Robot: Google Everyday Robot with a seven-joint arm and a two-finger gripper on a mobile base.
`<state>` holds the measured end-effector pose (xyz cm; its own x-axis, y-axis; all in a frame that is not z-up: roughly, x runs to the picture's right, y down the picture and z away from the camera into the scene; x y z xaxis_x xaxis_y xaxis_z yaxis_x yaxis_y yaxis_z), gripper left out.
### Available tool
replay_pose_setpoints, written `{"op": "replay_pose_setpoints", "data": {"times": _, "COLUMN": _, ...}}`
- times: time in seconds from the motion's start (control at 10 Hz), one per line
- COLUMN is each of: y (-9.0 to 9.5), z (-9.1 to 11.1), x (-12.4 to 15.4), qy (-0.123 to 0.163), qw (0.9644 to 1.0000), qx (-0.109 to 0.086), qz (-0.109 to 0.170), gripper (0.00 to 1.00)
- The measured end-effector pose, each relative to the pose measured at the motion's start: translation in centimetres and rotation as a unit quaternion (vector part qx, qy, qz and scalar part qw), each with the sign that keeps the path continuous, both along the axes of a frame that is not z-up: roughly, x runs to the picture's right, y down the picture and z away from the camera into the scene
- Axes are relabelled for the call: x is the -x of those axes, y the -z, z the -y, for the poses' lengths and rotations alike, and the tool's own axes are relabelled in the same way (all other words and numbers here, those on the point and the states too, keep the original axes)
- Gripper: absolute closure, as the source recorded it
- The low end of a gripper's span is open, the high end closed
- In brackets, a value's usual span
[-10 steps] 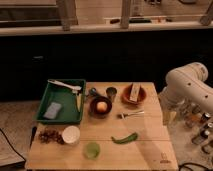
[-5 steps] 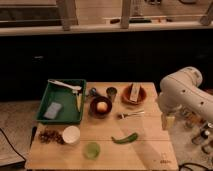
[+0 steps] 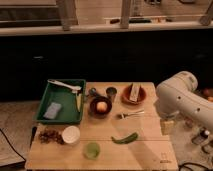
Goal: Place pepper in paper cup
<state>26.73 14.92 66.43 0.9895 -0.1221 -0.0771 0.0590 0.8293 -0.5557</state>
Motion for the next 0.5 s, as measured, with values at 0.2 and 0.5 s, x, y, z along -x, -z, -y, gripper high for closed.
{"op": "replay_pose_setpoints", "data": {"times": 0.2, "y": 0.1, "z": -0.6, "x": 0.6, "qy": 0.011, "qw": 0.9999, "qx": 0.0, "qz": -0.001, "gripper": 0.2}}
{"op": "replay_pose_setpoints", "data": {"times": 0.5, "y": 0.1, "z": -1.9, "x": 1.4, "qy": 0.019, "qw": 0.9998, "qx": 0.001, "qz": -0.005, "gripper": 0.2}}
